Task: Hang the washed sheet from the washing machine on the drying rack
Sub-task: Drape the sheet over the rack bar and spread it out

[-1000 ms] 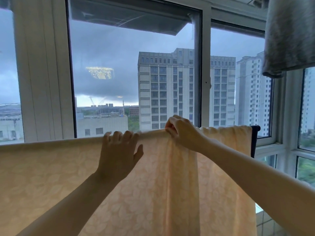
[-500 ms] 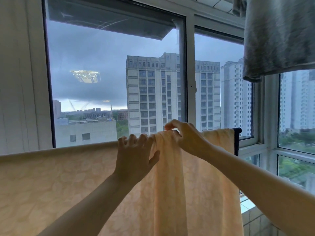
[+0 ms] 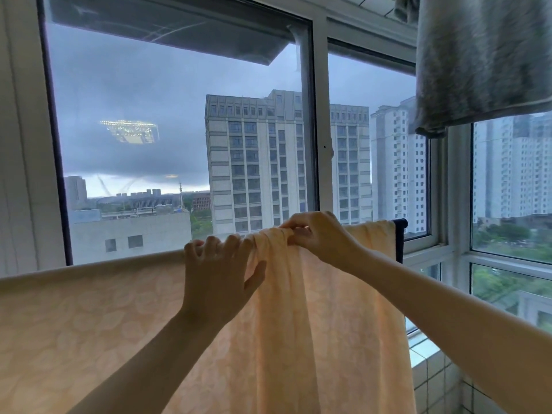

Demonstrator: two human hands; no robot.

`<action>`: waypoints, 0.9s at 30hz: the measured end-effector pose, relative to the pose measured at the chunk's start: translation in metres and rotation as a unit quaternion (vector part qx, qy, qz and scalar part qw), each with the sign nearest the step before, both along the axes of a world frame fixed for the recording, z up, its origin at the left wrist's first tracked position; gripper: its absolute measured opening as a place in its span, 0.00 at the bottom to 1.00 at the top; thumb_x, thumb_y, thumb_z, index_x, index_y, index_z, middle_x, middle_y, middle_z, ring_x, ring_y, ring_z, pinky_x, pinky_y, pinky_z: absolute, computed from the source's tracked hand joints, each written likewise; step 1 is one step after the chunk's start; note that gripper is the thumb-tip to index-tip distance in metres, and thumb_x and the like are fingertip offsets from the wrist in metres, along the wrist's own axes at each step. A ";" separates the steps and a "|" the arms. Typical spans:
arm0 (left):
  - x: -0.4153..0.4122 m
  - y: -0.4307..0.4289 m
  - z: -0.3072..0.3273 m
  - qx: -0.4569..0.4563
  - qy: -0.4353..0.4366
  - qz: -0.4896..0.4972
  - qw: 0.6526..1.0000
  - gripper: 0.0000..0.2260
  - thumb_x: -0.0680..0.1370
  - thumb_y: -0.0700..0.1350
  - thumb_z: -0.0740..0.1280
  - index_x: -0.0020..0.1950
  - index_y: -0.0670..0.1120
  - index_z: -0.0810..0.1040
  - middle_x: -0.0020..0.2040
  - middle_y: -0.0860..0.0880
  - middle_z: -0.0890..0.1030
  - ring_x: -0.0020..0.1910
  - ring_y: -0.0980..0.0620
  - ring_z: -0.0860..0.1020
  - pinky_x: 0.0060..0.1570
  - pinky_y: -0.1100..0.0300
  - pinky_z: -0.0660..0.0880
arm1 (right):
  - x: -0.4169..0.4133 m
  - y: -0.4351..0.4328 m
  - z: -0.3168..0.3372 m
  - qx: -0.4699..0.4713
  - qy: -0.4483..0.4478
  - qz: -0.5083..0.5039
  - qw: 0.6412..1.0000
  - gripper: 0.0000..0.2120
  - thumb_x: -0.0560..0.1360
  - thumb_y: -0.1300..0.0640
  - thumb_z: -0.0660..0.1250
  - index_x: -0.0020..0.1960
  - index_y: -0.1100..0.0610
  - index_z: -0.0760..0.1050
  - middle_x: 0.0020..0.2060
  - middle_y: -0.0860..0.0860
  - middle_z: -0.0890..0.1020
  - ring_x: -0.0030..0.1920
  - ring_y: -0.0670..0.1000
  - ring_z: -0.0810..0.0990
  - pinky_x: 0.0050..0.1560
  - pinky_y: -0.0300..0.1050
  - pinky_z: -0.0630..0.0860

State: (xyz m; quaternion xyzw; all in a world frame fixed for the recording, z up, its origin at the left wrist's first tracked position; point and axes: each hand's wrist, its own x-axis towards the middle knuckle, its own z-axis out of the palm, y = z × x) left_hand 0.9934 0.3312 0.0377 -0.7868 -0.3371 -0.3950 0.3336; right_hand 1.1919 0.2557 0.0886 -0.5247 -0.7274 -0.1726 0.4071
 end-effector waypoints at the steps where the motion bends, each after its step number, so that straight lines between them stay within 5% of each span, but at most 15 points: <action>1: 0.000 0.001 0.000 0.002 -0.002 0.000 1.000 0.22 0.78 0.62 0.54 0.57 0.48 0.76 0.50 0.48 0.81 0.45 0.43 0.78 0.50 0.47 0.69 | 0.000 0.001 0.000 0.003 0.010 0.001 1.000 0.09 0.73 0.58 0.72 0.53 0.57 0.82 0.46 0.47 0.85 0.45 0.38 0.81 0.51 0.28 0.74; 8: 0.005 0.004 -0.002 0.018 -0.015 0.002 1.000 0.20 0.78 0.61 0.54 0.54 0.48 0.76 0.49 0.49 0.81 0.44 0.44 0.78 0.49 0.46 0.69 | 0.007 0.014 0.006 0.047 0.001 -0.050 0.998 0.08 0.76 0.64 0.66 0.51 0.59 0.82 0.46 0.51 0.85 0.46 0.44 0.82 0.50 0.22 0.70; 14: 0.007 0.001 -0.003 0.042 -0.035 0.002 0.998 0.18 0.78 0.59 0.55 0.55 0.48 0.76 0.47 0.49 0.81 0.42 0.43 0.77 0.48 0.47 0.68 | 0.062 0.014 0.036 0.076 0.022 -0.145 0.986 0.08 0.80 0.65 0.60 0.51 0.62 0.79 0.43 0.55 0.83 0.40 0.48 0.80 0.42 0.31 0.74; 18: 0.007 0.000 -0.004 0.046 -0.038 0.023 0.998 0.17 0.79 0.58 0.55 0.54 0.49 0.77 0.46 0.49 0.81 0.41 0.45 0.77 0.48 0.48 0.68 | 0.120 0.007 0.035 0.022 0.024 -0.211 0.977 0.09 0.80 0.65 0.59 0.51 0.63 0.78 0.46 0.58 0.83 0.44 0.50 0.80 0.50 0.39 0.75; 22: 0.013 -0.004 -0.002 0.034 -0.052 0.054 0.997 0.17 0.78 0.58 0.55 0.50 0.49 0.78 0.43 0.50 0.81 0.40 0.45 0.77 0.48 0.49 0.67 | 0.131 0.002 0.024 -0.058 -0.042 -0.174 0.982 0.08 0.78 0.64 0.63 0.52 0.59 0.80 0.49 0.55 0.83 0.47 0.49 0.81 0.54 0.41 0.77; 27: 0.018 -0.008 -0.001 0.040 -0.072 0.072 0.994 0.15 0.78 0.57 0.56 0.49 0.50 0.78 0.40 0.51 0.80 0.38 0.45 0.77 0.48 0.49 0.67 | 0.111 -0.003 0.024 -0.056 -0.045 -0.055 0.996 0.12 0.77 0.60 0.66 0.60 0.59 0.77 0.56 0.52 0.82 0.53 0.47 0.81 0.53 0.29 0.73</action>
